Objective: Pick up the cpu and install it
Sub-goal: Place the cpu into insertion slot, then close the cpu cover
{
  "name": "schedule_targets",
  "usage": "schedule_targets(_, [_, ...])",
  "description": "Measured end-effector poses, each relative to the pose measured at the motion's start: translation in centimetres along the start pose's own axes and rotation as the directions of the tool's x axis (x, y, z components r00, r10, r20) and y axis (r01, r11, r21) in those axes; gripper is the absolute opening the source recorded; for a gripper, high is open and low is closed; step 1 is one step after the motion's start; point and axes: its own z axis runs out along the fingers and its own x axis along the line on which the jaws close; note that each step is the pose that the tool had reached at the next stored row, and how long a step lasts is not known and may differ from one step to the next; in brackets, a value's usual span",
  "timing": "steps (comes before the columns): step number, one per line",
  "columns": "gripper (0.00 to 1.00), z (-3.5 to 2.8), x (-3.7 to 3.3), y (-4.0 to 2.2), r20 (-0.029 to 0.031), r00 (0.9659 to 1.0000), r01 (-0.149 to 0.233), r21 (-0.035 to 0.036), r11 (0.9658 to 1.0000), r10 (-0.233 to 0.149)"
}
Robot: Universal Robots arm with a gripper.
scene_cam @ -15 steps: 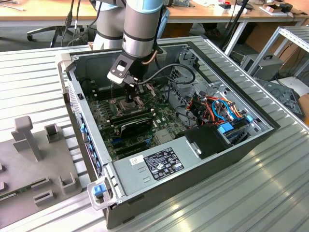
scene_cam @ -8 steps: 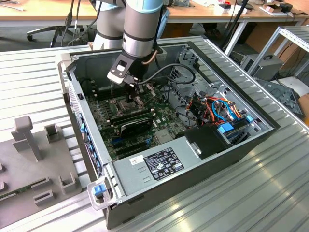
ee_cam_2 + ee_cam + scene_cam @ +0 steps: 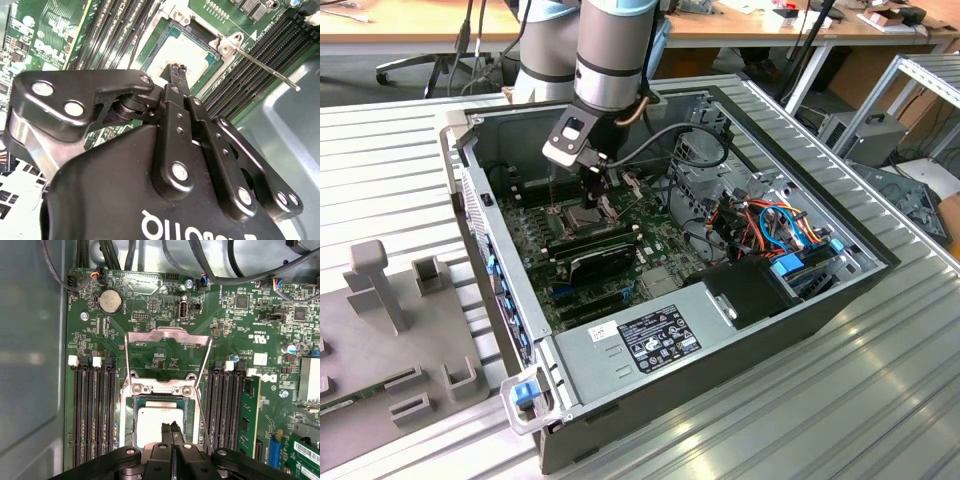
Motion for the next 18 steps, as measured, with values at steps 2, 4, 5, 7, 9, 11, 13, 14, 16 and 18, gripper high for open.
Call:
schedule_targets(2, [0.11, -0.41, -0.02, -0.01, 0.0001, 1.0, 0.0, -0.0016, 1.0, 0.0])
schedule_targets(4, [0.11, -0.51, -0.02, -0.17, 0.0003, 1.0, 0.0, -0.0098, 1.0, 0.0])
schedule_targets(5, [0.11, -0.51, -0.01, -0.32, 0.0007, 1.0, -0.001, -0.0138, 0.9999, 0.001])
schedule_targets(7, [0.11, -0.5, 0.01, -0.73, 0.001, 1.0, -0.001, -0.0205, 0.9998, 0.001])
schedule_targets(9, [0.11, -0.5, 0.02, -0.78, 0.001, 1.0, -0.001, -0.0208, 0.9998, 0.001])
schedule_targets(11, [0.11, -0.59, 0.0, -0.79, 0.0012, 1.0, -0.001, -0.0207, 0.9998, 0.001])
schedule_targets(13, [0.11, -0.68, 0.01, -0.78, 0.0007, 1.0, -0.001, -0.021, 0.9998, 0.001])
schedule_targets(14, [0.11, -0.74, 0.0, -0.79, 0.001, 1.0, -0.001, -0.0208, 0.9998, 0.001])
schedule_targets(16, [0.11, -0.8, 0.0, -0.79, 0.001, 1.0, -0.001, -0.0208, 0.9998, 0.001])
schedule_targets(18, [0.11, -0.84, -0.01, -0.79, 0.0013, 1.0, -0.001, -0.0206, 0.9998, 0.001])
